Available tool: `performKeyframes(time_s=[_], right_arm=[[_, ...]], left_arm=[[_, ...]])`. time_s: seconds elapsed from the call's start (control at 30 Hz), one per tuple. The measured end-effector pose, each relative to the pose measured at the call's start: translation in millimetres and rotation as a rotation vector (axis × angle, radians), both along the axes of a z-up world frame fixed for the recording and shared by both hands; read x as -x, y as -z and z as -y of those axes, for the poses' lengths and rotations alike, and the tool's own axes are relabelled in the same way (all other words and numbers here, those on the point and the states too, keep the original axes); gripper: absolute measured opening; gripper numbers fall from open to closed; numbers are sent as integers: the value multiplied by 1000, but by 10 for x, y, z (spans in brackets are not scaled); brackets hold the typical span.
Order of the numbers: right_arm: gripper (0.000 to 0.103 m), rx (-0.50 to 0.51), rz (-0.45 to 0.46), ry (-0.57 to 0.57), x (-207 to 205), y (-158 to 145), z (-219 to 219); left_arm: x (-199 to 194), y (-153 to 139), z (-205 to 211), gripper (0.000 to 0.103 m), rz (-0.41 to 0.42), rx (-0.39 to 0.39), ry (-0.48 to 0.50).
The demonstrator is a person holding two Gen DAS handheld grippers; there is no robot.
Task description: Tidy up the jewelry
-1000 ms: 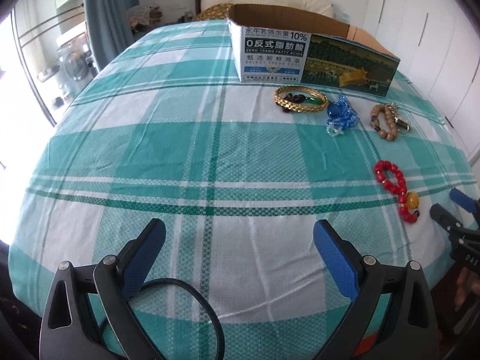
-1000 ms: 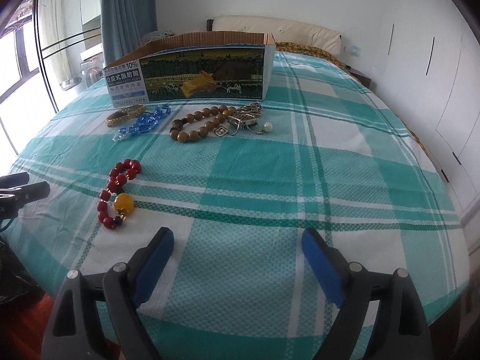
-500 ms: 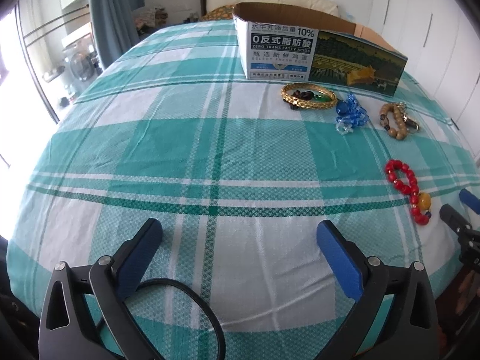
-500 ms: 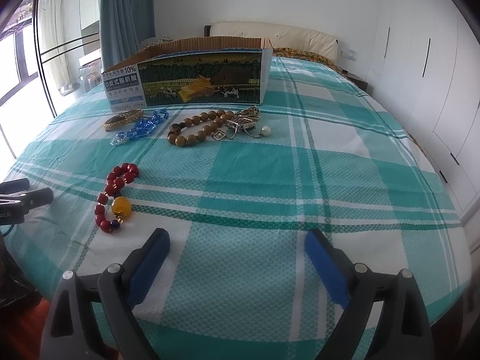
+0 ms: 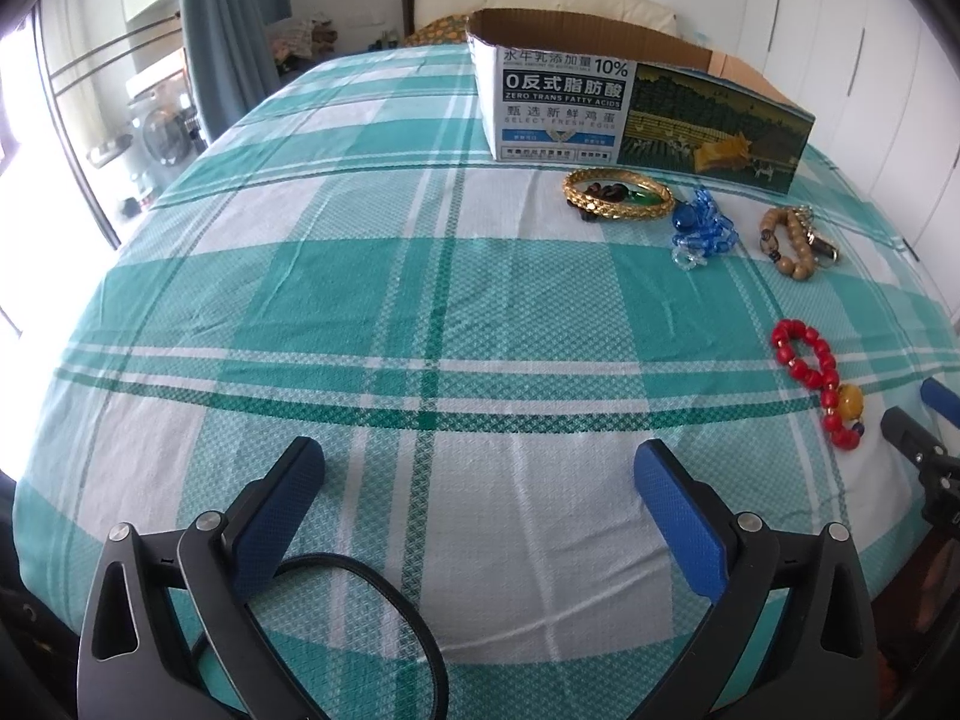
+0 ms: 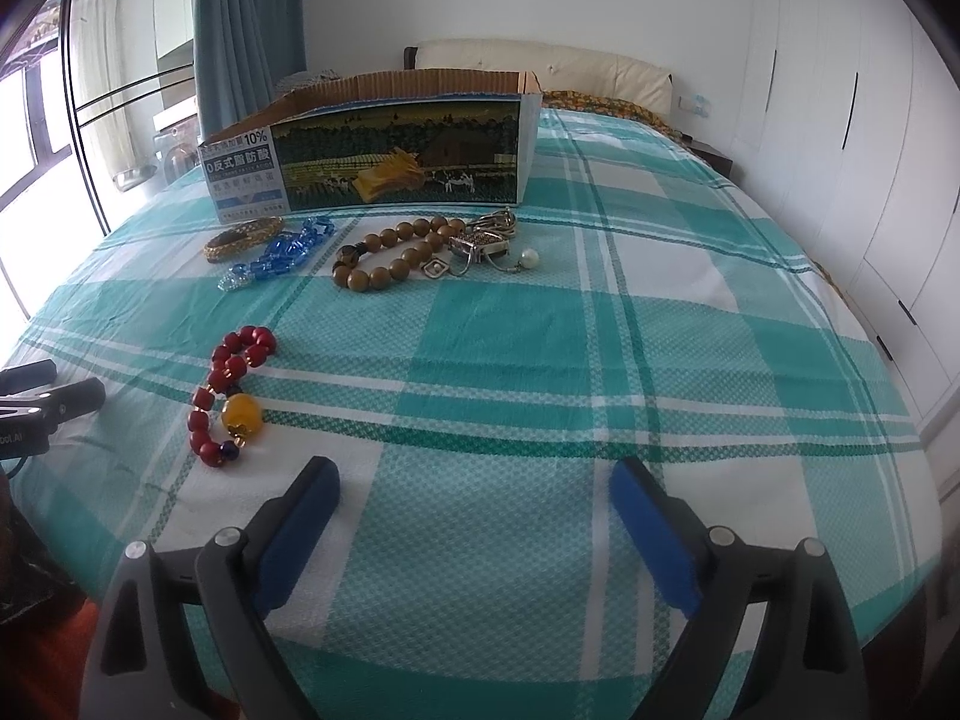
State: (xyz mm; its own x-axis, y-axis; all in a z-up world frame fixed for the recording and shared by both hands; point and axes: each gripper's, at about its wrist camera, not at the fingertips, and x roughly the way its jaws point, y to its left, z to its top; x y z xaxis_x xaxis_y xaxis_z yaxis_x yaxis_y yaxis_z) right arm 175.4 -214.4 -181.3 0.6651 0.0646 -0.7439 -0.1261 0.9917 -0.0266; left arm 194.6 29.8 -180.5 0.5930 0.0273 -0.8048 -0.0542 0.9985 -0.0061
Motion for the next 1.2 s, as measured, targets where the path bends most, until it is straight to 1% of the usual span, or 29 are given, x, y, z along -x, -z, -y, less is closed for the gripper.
performKeyframes(time_s=[0.17, 0.57, 1.0, 1.2], right_arm=[[94, 3, -6, 13, 1, -4, -7], [94, 4, -14, 23, 4, -10, -10], [94, 6, -18, 25, 1, 1, -10], [94, 6, -29, 24, -17, -7, -7]], left_arm=[[-14, -9, 1, 103, -7, 3, 5], [3, 0, 16, 103, 8, 4, -5], [-27, -4, 12, 103, -10, 4, 10], [-13, 1, 14, 103, -5, 6, 8]])
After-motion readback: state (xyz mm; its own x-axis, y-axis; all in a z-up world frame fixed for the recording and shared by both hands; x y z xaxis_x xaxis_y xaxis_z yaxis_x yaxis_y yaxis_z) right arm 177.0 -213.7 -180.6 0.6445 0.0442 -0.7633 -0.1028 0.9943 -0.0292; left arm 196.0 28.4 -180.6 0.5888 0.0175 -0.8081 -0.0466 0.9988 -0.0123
